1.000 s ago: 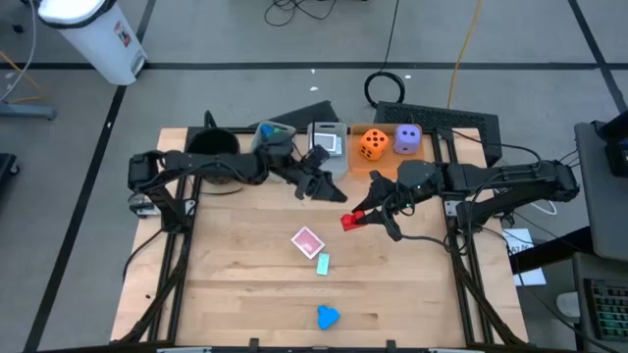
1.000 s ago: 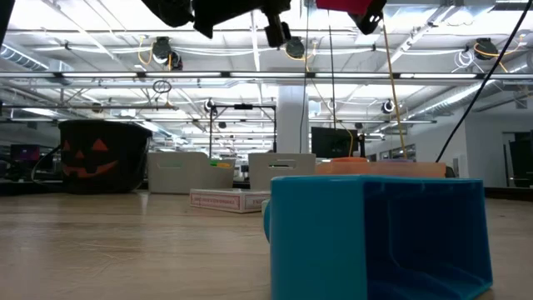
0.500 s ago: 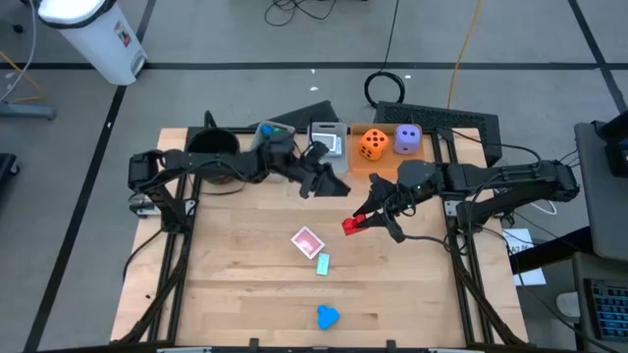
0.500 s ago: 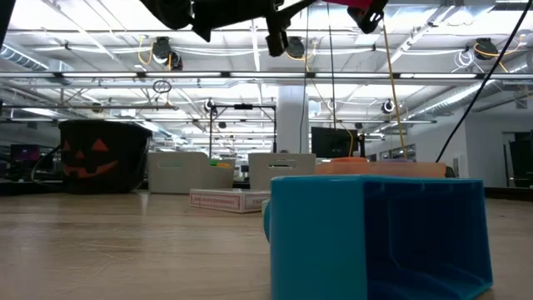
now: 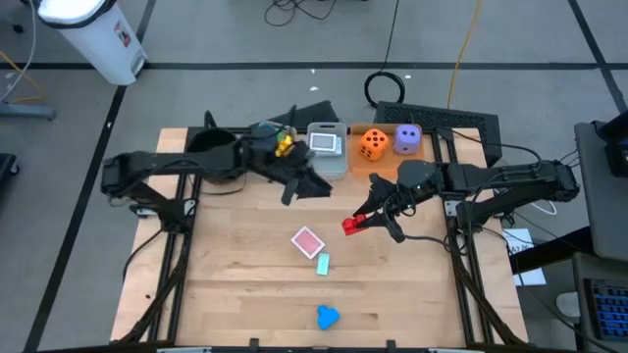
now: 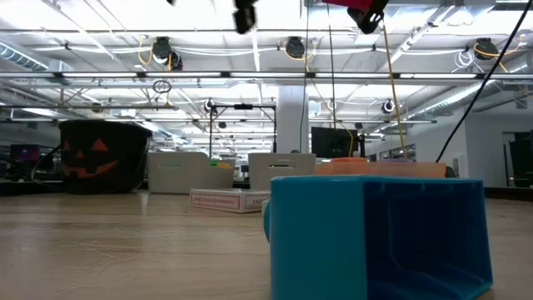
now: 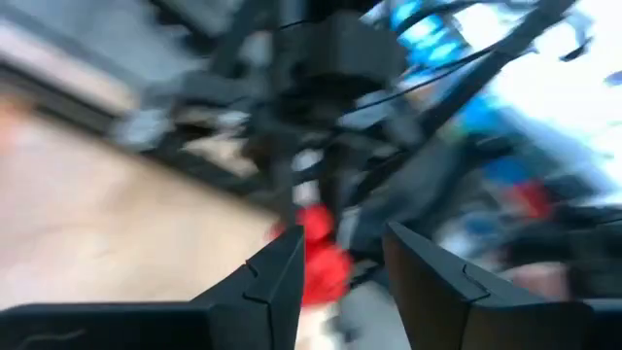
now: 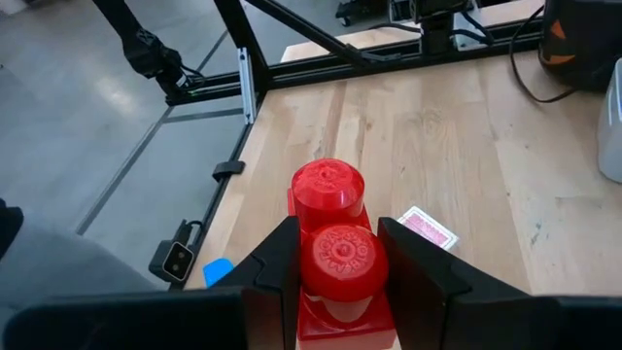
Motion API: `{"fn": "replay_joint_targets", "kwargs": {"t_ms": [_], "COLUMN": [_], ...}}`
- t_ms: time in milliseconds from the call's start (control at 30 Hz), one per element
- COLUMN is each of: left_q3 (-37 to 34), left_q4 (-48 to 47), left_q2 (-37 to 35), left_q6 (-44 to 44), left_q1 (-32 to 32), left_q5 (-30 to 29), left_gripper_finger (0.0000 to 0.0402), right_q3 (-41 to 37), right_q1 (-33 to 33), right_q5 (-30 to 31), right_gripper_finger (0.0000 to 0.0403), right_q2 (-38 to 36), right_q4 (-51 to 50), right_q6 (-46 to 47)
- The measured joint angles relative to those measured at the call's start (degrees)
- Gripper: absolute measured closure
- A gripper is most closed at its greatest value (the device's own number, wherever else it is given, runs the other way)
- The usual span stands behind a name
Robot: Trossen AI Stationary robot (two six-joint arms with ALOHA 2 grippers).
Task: Pick & Place Toys
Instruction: Put the red game piece into the left gray bin
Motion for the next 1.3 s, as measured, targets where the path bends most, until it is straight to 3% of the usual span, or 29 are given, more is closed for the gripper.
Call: {"fn": "replay_joint_targets", "kwargs": {"t_ms": [67,167,233,300,500,867,1000,1167,1300], "left_q3": [2.7,8.7,12.6,14.5,14.9,14.9,14.9,14.9,14.8], "left_q4": [-11.6,-28.9,-34.4,-34.2,-18.5,0.3,-0.6,-14.7,-19.3], "left_q2": [-2.8,-5.0,-4.9,-4.9,-4.8,-4.8,-4.7,-4.6,-2.8], "left_q6": [6.7,16.4,20.5,23.6,22.7,17.3,17.9,22.1,22.7], "left_q1": [-1.2,-4.5,-6.9,-8.7,-10.0,-9.2,-9.2,-9.5,-10.3], "left_q5": [-7.1,-22.7,-30.5,-33.9,-33.9,-33.9,-34.2,-34.4,-34.1], "left_gripper_finger": [0.0261,0.0271,0.0274,0.0274,0.0264,0.0256,0.0256,0.0256,0.0245], "right_q3": [0.0,0.0,0.0,0.0,0.0,0.0,0.0,0.0,0.0], "right_q1": [-0.3,-1.0,-1.5,-1.9,-3.0,-3.3,-3.3,-3.3,-3.3], "right_q5": [0.0,-0.1,-0.1,-0.1,-0.1,-0.2,-0.2,-0.2,-0.2], "right_gripper_finger": [0.0307,0.0307,0.0307,0.0307,0.0307,0.0307,0.0307,0.0307,0.0307], "right_q2": [0.0,0.0,0.0,0.0,0.0,0.0,0.0,0.0,0.0], "right_q4": [0.0,-0.2,-0.2,-0.2,-0.2,-0.2,-0.2,-0.2,-0.2], "right_q6": [-0.3,-0.5,-0.7,-1.3,-1.9,-1.9,-1.9,-1.9,-1.9]}}
